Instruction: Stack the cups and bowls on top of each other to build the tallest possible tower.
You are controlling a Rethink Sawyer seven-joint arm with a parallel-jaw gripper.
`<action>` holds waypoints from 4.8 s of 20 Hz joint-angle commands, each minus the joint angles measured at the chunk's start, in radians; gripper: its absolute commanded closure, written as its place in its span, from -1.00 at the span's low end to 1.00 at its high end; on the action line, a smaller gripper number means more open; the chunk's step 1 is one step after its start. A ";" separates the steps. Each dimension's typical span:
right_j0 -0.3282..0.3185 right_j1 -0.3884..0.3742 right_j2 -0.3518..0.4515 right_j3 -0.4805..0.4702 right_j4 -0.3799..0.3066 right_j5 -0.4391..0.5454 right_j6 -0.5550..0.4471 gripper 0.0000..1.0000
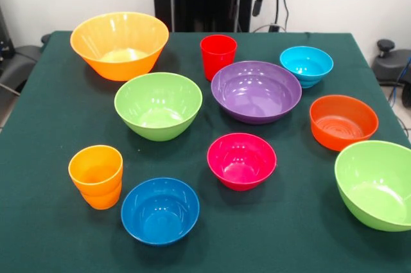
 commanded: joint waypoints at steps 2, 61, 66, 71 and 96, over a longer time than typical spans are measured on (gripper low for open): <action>-0.037 0.040 0.136 -0.155 -0.073 0.113 -0.038 -1.00; -0.138 0.159 0.217 -0.260 -0.221 0.253 -0.087 -1.00; -0.168 0.130 0.242 -0.240 -0.227 0.288 -0.109 -1.00; -0.193 0.084 0.274 -0.212 -0.213 0.353 -0.132 -1.00; -0.202 0.177 0.296 -0.252 -0.297 0.221 0.001 -1.00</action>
